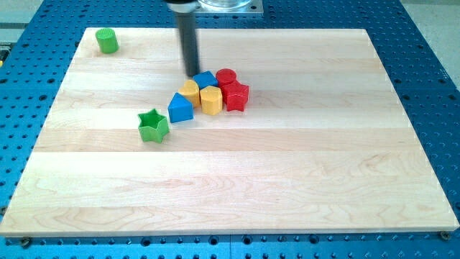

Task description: Separate the cube from the yellow blocks

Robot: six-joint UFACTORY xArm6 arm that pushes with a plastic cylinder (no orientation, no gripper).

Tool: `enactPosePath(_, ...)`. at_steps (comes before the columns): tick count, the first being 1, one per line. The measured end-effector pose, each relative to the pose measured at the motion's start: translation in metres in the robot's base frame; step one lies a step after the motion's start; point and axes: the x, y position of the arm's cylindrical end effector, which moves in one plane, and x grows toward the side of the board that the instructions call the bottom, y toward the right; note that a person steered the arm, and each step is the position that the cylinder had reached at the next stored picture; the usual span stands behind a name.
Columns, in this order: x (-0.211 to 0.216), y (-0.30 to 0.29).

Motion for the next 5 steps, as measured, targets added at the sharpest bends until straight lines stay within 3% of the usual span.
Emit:
enactPosePath(1, 0.053, 0.047)
enactPosePath(2, 0.063, 0.021)
enactPosePath(4, 0.052, -0.037)
enactPosePath(5, 0.020, -0.003)
